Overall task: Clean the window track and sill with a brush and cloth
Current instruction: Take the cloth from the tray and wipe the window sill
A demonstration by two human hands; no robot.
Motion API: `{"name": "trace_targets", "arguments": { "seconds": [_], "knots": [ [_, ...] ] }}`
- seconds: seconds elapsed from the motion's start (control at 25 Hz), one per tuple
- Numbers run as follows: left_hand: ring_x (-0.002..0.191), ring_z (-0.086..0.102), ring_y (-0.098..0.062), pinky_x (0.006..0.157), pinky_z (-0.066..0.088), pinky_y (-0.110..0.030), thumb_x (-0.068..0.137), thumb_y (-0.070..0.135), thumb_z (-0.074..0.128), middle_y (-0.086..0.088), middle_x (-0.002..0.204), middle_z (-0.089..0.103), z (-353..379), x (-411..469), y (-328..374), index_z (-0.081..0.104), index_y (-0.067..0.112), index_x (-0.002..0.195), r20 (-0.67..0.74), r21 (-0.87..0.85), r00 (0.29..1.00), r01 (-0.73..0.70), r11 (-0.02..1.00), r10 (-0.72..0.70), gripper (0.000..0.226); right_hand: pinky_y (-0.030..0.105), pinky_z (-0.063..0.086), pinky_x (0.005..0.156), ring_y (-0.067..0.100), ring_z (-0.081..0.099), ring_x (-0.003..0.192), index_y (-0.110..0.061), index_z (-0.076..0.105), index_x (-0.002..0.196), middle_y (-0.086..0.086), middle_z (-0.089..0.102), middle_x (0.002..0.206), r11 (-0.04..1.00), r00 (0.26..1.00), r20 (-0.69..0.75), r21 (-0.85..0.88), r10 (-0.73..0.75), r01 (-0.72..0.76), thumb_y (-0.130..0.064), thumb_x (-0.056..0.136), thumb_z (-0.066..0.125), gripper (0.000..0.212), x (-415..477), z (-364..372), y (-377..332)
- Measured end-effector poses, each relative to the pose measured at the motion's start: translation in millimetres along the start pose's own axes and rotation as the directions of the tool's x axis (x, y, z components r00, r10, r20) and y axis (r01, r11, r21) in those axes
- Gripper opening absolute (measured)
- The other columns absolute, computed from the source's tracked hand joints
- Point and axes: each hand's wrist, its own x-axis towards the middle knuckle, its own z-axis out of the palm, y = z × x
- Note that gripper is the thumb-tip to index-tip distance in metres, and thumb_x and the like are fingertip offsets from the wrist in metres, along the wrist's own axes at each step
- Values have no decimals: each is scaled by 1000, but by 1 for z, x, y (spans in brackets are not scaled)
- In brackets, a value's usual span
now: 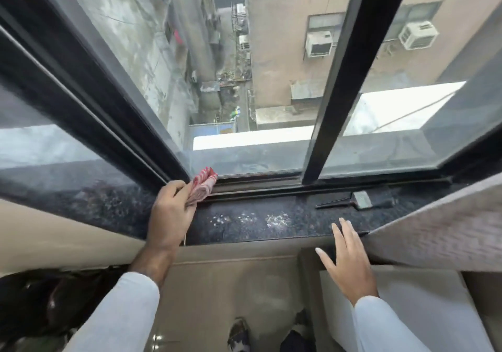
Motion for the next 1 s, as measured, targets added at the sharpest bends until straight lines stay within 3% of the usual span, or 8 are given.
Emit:
{"name": "trace_targets", "arguments": {
  "seconds": [0.12, 0.32, 0.4, 0.52, 0.76, 0.84, 1.0],
  "knots": [
    [91, 64, -36, 81, 60, -44, 77, -3, 75, -14, 104, 70, 38, 12, -20, 76, 3, 113, 67, 177, 995, -89, 980, 78, 36, 50, 19, 128, 38, 24, 160, -1, 32, 160, 22, 27, 172, 980, 992, 81, -163, -101, 113, -63, 96, 42, 90, -1, 8, 12],
    [87, 69, -40, 82, 60, -46, 68, -12, 68, -15, 102, 74, 87, 15, -18, 77, 3, 100, 110, 162, 990, 72, 984, -90, 36, 51, 18, 129, 32, 12, 164, -6, 21, 165, 17, 14, 176, 926, 959, 165, -264, -231, 269, -67, 98, 44, 93, 5, -4, 31],
    [93, 72, -40, 88, 60, -47, 65, -15, 68, -19, 105, 77, 94, 11, 4, 78, 0, 104, 130, 131, 989, 59, 990, -76, 43, 53, 18, 129, 32, 7, 164, -7, 15, 166, 16, 8, 177, 915, 952, 201, -289, -231, 283, -71, 98, 46, 99, 6, -6, 35],
    [95, 72, -39, 91, 61, -46, 68, -14, 69, -20, 105, 76, 111, 18, 54, 76, -3, 108, 198, 13, 979, -41, 999, 38, 42, 54, 18, 130, 32, 5, 164, -5, 11, 166, 17, 5, 177, 913, 954, 213, -306, -213, 272, -76, 97, 43, 104, 5, -5, 33],
    [85, 68, -31, 78, 60, -40, 84, -3, 70, -13, 96, 75, 167, 39, 156, 76, 2, 101, 255, -129, 916, -284, 950, 309, 19, 54, 18, 129, 32, 6, 164, -6, 10, 166, 17, 5, 177, 910, 951, 229, -313, -206, 273, -81, 96, 37, 107, 5, -8, 34],
    [92, 66, -30, 83, 59, -39, 89, 0, 66, -12, 106, 73, 172, 37, 147, 74, 4, 109, 256, -79, 884, -384, 920, 391, 23, 54, 19, 129, 32, 6, 164, -6, 10, 166, 17, 5, 177, 912, 950, 234, -306, -207, 274, -81, 95, 38, 107, 6, -10, 34],
    [91, 64, -33, 88, 57, -43, 92, 3, 35, -16, 115, 69, 155, 49, 113, 69, 1, 118, 311, 88, 740, -647, 758, 596, 43, 55, 20, 128, 31, 6, 164, -7, 9, 166, 16, 4, 178, 914, 946, 247, -296, -209, 279, -82, 94, 37, 108, 5, -11, 33]
  ]
}}
